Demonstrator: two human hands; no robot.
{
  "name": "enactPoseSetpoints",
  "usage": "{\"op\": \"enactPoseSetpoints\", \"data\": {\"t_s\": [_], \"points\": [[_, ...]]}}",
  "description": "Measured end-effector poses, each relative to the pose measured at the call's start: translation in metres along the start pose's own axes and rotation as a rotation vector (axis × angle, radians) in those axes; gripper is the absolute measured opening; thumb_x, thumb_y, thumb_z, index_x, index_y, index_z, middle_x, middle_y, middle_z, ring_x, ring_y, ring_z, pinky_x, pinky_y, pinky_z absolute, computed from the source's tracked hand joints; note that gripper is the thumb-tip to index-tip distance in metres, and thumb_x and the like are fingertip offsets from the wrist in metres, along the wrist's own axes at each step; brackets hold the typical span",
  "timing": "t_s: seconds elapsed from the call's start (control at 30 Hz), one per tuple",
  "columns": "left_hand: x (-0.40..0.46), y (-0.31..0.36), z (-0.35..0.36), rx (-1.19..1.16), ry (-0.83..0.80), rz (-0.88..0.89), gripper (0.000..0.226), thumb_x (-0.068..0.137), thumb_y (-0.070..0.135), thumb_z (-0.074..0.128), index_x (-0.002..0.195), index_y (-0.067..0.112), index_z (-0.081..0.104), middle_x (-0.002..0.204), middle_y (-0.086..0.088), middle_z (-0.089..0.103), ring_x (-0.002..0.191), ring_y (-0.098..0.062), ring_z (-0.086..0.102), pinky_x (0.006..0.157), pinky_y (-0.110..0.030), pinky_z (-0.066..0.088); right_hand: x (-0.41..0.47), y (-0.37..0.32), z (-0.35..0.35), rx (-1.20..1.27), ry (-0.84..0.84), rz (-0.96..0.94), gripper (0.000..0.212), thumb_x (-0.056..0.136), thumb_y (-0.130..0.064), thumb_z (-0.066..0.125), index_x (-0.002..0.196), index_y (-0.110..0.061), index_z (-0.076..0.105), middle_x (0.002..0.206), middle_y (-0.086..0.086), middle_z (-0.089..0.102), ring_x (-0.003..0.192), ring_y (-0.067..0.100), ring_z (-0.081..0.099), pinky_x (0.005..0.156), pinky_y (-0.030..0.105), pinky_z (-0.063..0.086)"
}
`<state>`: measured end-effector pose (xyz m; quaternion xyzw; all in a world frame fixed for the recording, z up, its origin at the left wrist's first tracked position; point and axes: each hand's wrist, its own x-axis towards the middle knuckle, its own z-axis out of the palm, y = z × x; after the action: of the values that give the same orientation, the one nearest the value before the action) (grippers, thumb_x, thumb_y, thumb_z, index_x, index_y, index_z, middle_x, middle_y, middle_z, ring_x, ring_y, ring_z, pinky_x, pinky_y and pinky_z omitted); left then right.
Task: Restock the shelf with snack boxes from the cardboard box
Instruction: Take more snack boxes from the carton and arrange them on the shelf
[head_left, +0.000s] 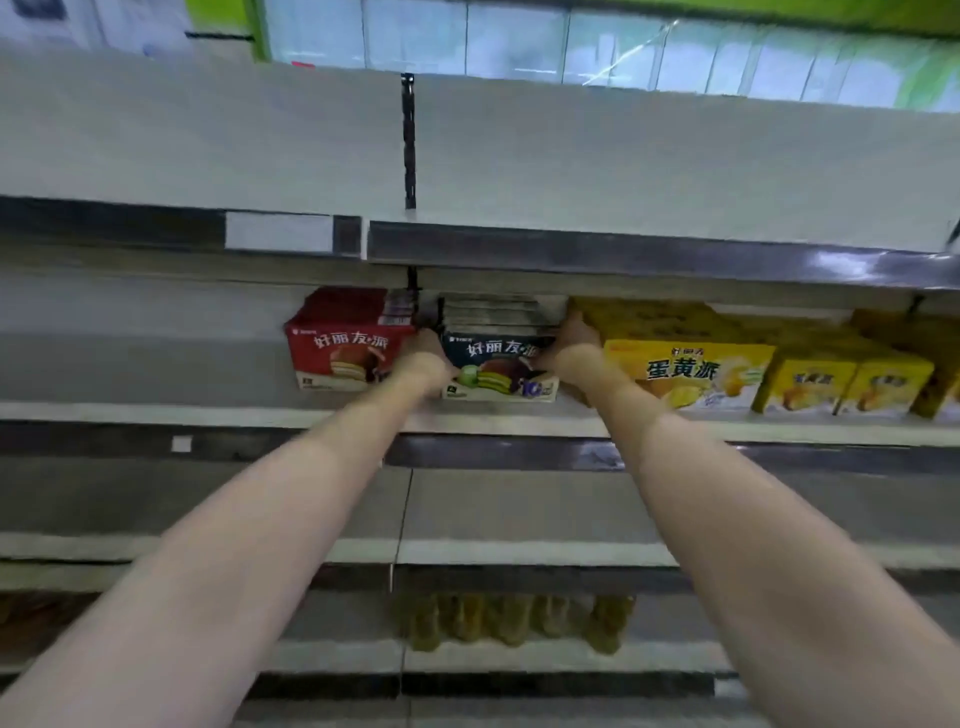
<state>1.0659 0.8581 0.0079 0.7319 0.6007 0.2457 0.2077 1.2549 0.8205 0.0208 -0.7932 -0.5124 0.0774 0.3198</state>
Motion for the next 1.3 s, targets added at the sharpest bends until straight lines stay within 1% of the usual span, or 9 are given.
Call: {"op": "enactPoseSetpoints", "data": {"t_s": [0.2,0.37,0.47,0.57,0.67,0.77,0.97,1.13,1.3], "points": [[0.002,-0.004,0.010,0.059,0.087,-0.050,0.032,0.090,0.020,0.070,0.117,0.003,0.068,0.118,-0.017,0.069,0.108,-0.032,0.066,0.082,-0.036,0.052,0.009,0.004,0.014,0.022,-0.012,-0.011,0.084,0.092,-0.019,0.067,0.154,-0.004,0.013,0.142,0.021,0.050,0.128,0.036,0.052,0.099,0.038,0.044],[-0.005,-0.003,0.015,0.051,0.147,-0.073,0.029,0.092,0.017,0.068,0.117,0.002,0.065,0.118,-0.016,0.067,0.109,-0.033,0.064,0.086,-0.038,0.052,0.005,0.008,0.022,0.142,-0.057,-0.022,0.092,0.082,-0.045,0.064,0.152,-0.005,0.020,0.143,0.023,0.048,0.128,0.040,0.050,0.105,0.041,0.045],[-0.006,-0.004,0.011,0.059,0.142,-0.088,0.033,0.090,0.023,0.071,0.116,0.004,0.063,0.117,-0.016,0.066,0.109,-0.034,0.063,0.085,-0.037,0.052,-0.002,0.009,0.020,-0.003,0.024,-0.016,0.086,0.086,-0.021,0.073,0.151,-0.005,0.020,0.149,0.022,0.036,0.132,0.039,0.043,0.106,0.041,0.039],[-0.009,-0.009,0.007,0.060,0.169,-0.064,0.031,0.091,0.033,0.068,0.111,0.010,0.064,0.111,-0.013,0.067,0.101,-0.033,0.065,0.083,-0.039,0.054,-0.014,0.004,0.014,-0.150,0.167,-0.077,0.088,0.083,-0.025,0.078,0.149,-0.005,0.024,0.148,0.023,0.032,0.133,0.040,0.037,0.109,0.043,0.033],[-0.015,-0.013,0.004,0.058,0.181,-0.021,0.037,0.092,0.040,0.065,0.113,0.010,0.063,0.112,-0.013,0.066,0.102,-0.034,0.064,0.085,-0.042,0.054,-0.027,0.003,0.014,-0.084,0.251,-0.101,0.074,0.084,-0.016,0.074,0.145,-0.004,0.033,0.142,0.023,0.037,0.127,0.040,0.039,0.106,0.042,0.035],[-0.019,-0.013,0.002,0.031,0.129,0.049,0.032,0.092,0.038,0.063,0.107,0.010,0.066,0.107,-0.013,0.068,0.099,-0.034,0.065,0.083,-0.040,0.054,-0.046,0.009,0.015,-0.048,0.226,-0.128,0.065,0.088,-0.015,0.066,0.144,-0.005,0.036,0.136,0.024,0.047,0.123,0.041,0.046,0.097,0.040,0.042],[-0.060,0.009,0.021,-0.212,0.012,0.313,0.010,0.089,0.013,0.064,0.080,0.013,0.069,0.088,-0.007,0.070,0.085,-0.023,0.065,0.069,-0.024,0.042,-0.099,0.030,0.006,0.103,0.260,-0.048,0.024,0.097,-0.027,0.054,0.107,-0.005,0.061,0.103,0.023,0.068,0.097,0.042,0.062,0.070,0.037,0.041],[-0.111,0.031,0.082,-0.481,-0.181,0.295,0.016,0.092,0.016,0.057,0.078,0.014,0.066,0.080,-0.009,0.071,0.077,-0.029,0.070,0.070,-0.042,0.060,-0.176,0.079,-0.008,0.219,0.334,0.180,0.022,0.099,-0.024,0.054,0.104,-0.004,0.061,0.097,0.018,0.069,0.098,0.035,0.062,0.066,0.029,0.032],[-0.193,0.045,0.172,-0.248,-0.443,0.415,0.016,0.092,0.022,0.058,0.078,0.017,0.066,0.085,-0.007,0.069,0.083,-0.027,0.065,0.071,-0.029,0.049,-0.275,0.168,-0.022,0.132,0.279,0.387,0.017,0.099,-0.023,0.054,0.102,-0.008,0.061,0.102,0.016,0.067,0.099,0.030,0.062,0.080,0.032,0.044]]}}
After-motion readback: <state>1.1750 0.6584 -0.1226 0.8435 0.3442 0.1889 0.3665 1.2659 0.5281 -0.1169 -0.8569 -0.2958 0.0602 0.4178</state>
